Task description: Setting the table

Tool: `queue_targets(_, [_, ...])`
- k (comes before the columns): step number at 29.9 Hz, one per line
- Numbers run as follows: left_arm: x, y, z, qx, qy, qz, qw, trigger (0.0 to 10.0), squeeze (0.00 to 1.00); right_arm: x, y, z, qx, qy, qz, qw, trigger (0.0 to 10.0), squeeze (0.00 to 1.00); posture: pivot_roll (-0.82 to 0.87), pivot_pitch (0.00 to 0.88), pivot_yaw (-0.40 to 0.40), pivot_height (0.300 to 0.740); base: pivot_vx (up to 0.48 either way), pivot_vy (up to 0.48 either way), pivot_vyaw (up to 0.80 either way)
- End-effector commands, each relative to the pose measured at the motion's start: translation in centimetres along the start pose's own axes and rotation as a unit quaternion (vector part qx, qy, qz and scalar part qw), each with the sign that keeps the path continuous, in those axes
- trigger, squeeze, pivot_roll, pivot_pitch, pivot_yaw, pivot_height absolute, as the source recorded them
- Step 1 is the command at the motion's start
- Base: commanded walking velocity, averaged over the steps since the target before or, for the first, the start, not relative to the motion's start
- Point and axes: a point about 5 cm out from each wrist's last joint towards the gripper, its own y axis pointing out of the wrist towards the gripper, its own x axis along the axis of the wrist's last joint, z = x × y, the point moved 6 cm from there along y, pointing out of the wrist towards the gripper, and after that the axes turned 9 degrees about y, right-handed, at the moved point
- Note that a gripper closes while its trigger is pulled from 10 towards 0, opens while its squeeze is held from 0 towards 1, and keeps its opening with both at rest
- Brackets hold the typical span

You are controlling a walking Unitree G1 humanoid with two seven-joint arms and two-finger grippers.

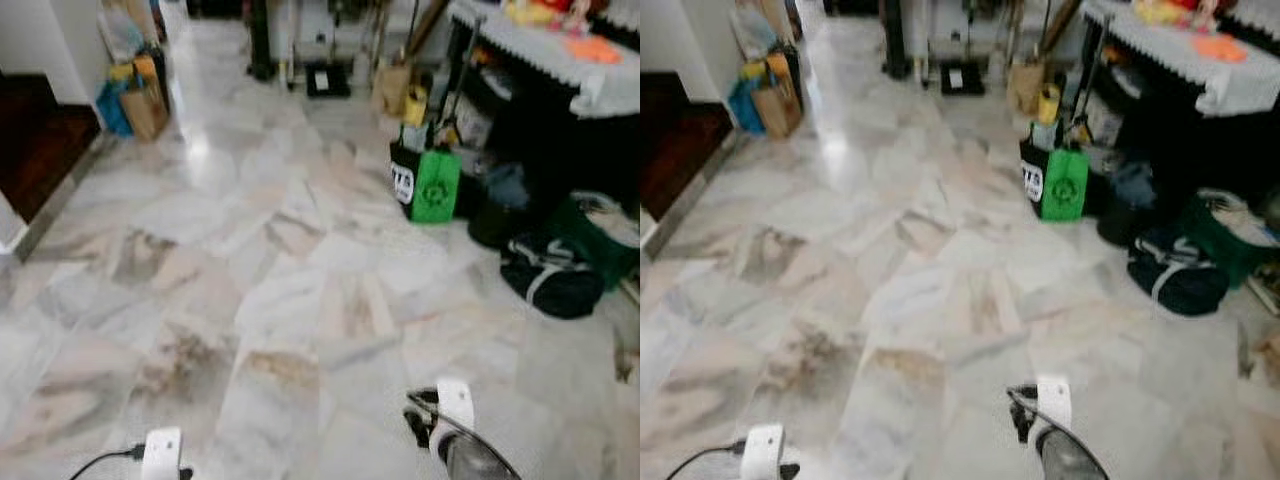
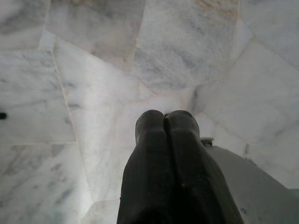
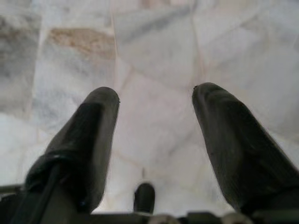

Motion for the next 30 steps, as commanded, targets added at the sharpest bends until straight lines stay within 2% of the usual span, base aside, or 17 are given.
queue_targets(1, [-0.85, -0.1, -0.17, -0.003, -0.01, 0.015, 1.0, 10.0, 0.0, -1.82, -0.31, -0.69, -0.007, 0.007, 0.026, 1.0, 10.0, 0.0, 0.08, 0.0, -0.083, 0.74, 0.0, 0.0, 0.0])
queue_targets(6, [-0.97, -0.1, -0.48, -0.011, -0.004, 0.019, 1.0, 10.0, 0.0, -1.79, -0.32, -0.8, -0.007, 0.012, 0.027, 1.0, 10.0, 0.0, 0.09, 0.0, -0.079, 0.74, 0.0, 0.0, 0.0])
queue_targets(8, [-0.95, -0.1, -0.75, -0.02, 0.03, 0.018, 0.999, 10.0, 0.0, -1.61, -0.29, -0.71, -0.006, 0.019, 0.023, 1.0, 10.0, 0.0, 0.09, 0.0, -0.074, 0.74, 0.0, 0.0, 0.0])
queue_targets(10, [-1.01, -0.11, -0.89, -0.023, 0.041, 0.019, 0.999, 10.0, 0.0, -1.54, -0.25, -0.51, -0.004, 0.02, 0.021, 1.0, 10.0, 0.0, 0.09, 0.0, -0.069, 0.74, 0.0, 0.0, 0.0])
queue_targets(17, [-1.07, -0.12, -0.78, -0.022, 0.04, 0.02, 0.999, 10.0, 0.0, -2.04, -0.26, -0.13, -0.004, 0.035, 0.024, 0.999, 10.0, 0.0, 0.08, 0.0, -0.058, 0.74, 0.0, 0.0, 0.0])
queue_targets(23, [-0.8, -0.05, -0.96, -0.027, 0.046, 0.019, 0.998, 10.0, 0.0, -2.45, -0.41, -0.77, -0.016, 0.041, 0.027, 0.999, 10.0, 0.0, 0.04, 0.0, -0.033, 0.74, 0.0, 0.0, 0.0])
queue_targets(30, [-0.42, 0.02, -0.63, -0.025, 0.048, 0.017, 0.998, 10.0, 0.0, -2.22, -0.31, -0.29, -0.011, 0.047, 0.022, 0.999, 10.0, 0.0, 0.02, 0.0, -0.025, 0.74, 0.0, 0.0, 0.0])
